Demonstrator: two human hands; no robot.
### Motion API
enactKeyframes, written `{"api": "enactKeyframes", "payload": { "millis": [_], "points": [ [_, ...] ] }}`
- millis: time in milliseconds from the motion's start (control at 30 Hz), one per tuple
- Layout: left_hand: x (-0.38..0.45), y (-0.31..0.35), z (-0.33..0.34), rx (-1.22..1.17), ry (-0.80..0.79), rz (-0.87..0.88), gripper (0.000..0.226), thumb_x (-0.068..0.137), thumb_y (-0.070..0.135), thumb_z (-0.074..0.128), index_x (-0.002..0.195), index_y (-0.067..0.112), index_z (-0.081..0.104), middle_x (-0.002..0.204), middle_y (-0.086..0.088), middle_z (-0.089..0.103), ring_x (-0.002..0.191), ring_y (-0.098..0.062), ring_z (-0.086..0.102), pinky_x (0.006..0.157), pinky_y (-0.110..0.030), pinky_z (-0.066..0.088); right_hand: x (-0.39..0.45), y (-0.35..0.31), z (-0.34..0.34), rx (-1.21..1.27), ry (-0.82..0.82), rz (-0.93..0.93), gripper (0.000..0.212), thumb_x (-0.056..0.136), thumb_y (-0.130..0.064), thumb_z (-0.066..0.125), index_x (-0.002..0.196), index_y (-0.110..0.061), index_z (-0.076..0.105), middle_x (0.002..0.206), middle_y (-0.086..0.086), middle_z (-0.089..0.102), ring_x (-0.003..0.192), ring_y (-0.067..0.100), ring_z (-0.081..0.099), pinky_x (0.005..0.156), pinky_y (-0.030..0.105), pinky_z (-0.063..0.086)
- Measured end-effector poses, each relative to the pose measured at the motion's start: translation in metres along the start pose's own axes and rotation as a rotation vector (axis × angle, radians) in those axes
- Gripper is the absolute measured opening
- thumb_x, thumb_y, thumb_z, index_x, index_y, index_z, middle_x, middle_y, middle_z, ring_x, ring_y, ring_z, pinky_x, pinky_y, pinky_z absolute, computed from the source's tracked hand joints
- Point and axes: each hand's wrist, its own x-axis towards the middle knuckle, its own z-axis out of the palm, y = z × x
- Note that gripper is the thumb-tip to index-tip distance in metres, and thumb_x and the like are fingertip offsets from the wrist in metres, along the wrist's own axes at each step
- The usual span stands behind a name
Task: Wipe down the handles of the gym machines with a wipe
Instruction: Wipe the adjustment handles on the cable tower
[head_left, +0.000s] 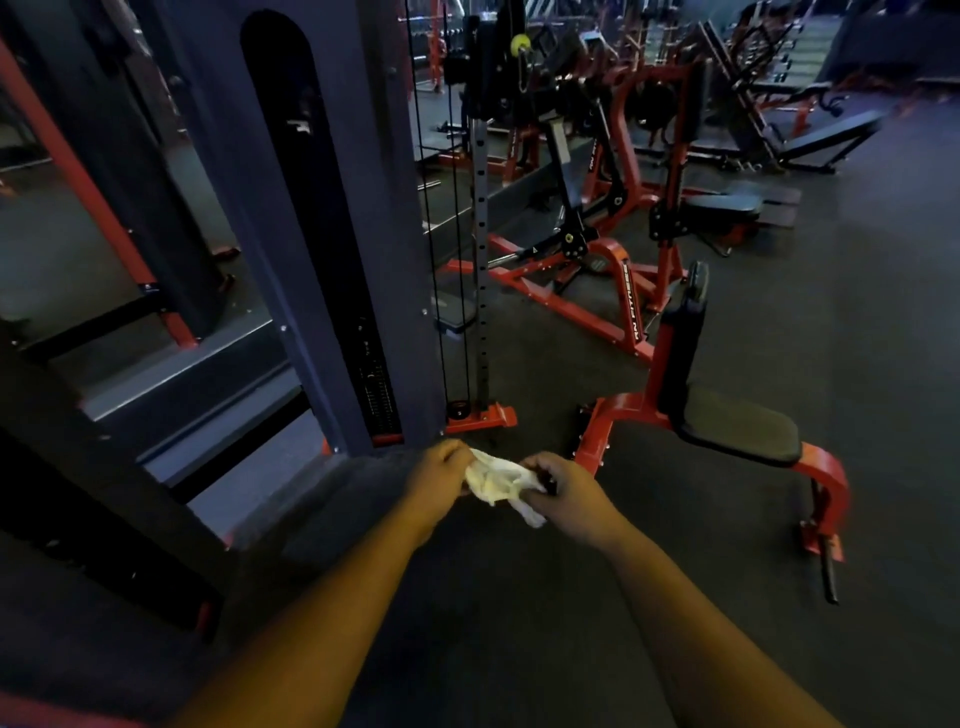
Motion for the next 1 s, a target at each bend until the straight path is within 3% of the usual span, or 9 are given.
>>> {"api": "enactKeyframes", "payload": {
  "millis": [100,200,400,467,533,667,767,900,1000],
  "points": [
    [0.011,0.009,0.007,-0.293,0.027,-0.09,0.021,0.106,0.018,0.048,0.103,0.009,0.067,0.085,-0.009,0.074,0.077,-0.022,0.071,0.075,-0.04,0.062,0.01,0.007,-0.007,-0.013,-0.129,0.05,0.021,0.091,-0.006,0.066,0.106,-0.021,0.068,0.095,-0.002,0.07,0.081,0.012,0.071,0.071,0.027,0.056],
    [0.024,0.019,0.007,-0.273,-0.011,-0.063,0.022,0.108,0.024,0.049,0.105,0.01,0.065,0.07,-0.005,0.066,0.053,-0.013,0.059,0.06,-0.034,0.057,0.028,0.014,-0.012,-0.051,-0.012,0.097,0.02,0.093,-0.008,0.063,0.094,-0.027,0.067,0.088,-0.007,0.067,0.077,0.006,0.066,0.074,0.035,0.055],
    [0.075,0.031,-0.015,-0.091,-0.207,0.057,0.019,0.108,0.024,0.051,0.102,0.019,0.068,0.089,-0.002,0.071,0.081,-0.015,0.068,0.063,-0.026,0.054,0.077,-0.008,-0.017,0.473,0.058,0.065,0.032,0.105,-0.021,0.052,0.137,-0.026,0.058,0.131,-0.009,0.063,0.122,0.004,0.059,0.099,0.023,0.051],
    [0.097,0.037,-0.023,-0.024,-0.293,0.114,0.019,0.107,0.022,0.053,0.096,0.021,0.068,0.084,0.004,0.069,0.08,-0.009,0.065,0.067,-0.021,0.051,0.103,-0.019,-0.012,0.333,-0.022,-0.05,0.032,0.102,-0.028,0.058,0.134,-0.023,0.059,0.124,-0.007,0.067,0.115,0.006,0.064,0.094,0.023,0.053],
    [0.119,0.044,-0.033,0.032,-0.321,0.159,0.015,0.105,0.023,0.057,0.095,0.022,0.068,0.084,0.007,0.068,0.077,-0.004,0.063,0.066,-0.016,0.048,0.127,-0.029,-0.006,0.148,-0.022,-0.096,0.01,0.101,-0.028,0.062,0.107,-0.025,0.07,0.097,-0.009,0.071,0.092,0.006,0.068,0.08,0.025,0.054],
    [0.166,0.051,-0.063,0.07,-0.236,0.195,0.027,0.096,0.041,0.07,0.108,0.018,0.062,0.099,0.001,0.068,0.087,-0.01,0.065,0.063,-0.016,0.05,0.174,-0.034,0.008,0.175,0.131,0.021,0.022,0.101,-0.022,0.06,0.08,-0.025,0.067,0.069,-0.013,0.064,0.065,-0.002,0.058,0.06,0.017,0.045],
    [0.188,0.048,-0.078,-0.093,-0.037,0.121,0.034,0.096,0.041,0.07,0.116,0.018,0.056,0.103,0.0,0.064,0.084,-0.009,0.06,0.057,-0.013,0.045,0.205,-0.036,0.022,0.259,0.256,0.177,0.029,0.102,-0.024,0.058,0.076,-0.014,0.062,0.063,-0.007,0.057,0.058,0.005,0.053,0.058,0.026,0.042],
    [0.204,0.028,-0.068,-0.128,-0.227,0.013,0.014,0.097,0.039,0.069,0.105,0.029,0.064,0.102,0.003,0.072,0.086,-0.005,0.068,0.067,-0.017,0.053,0.235,-0.043,0.041,0.332,0.268,0.271,0.03,0.102,-0.026,0.056,0.082,-0.004,0.062,0.071,0.011,0.062,0.063,0.017,0.057,0.06,0.036,0.046],
    [0.224,0.016,-0.063,-0.076,-0.153,0.016,0.027,0.096,0.03,0.073,0.111,0.007,0.072,0.099,-0.007,0.075,0.084,-0.013,0.07,0.072,-0.02,0.056,0.251,-0.042,0.047,0.383,0.229,0.318,0.025,0.102,-0.023,0.055,0.094,-0.002,0.066,0.083,0.015,0.068,0.071,0.025,0.066,0.064,0.039,0.053]
  ]
}}
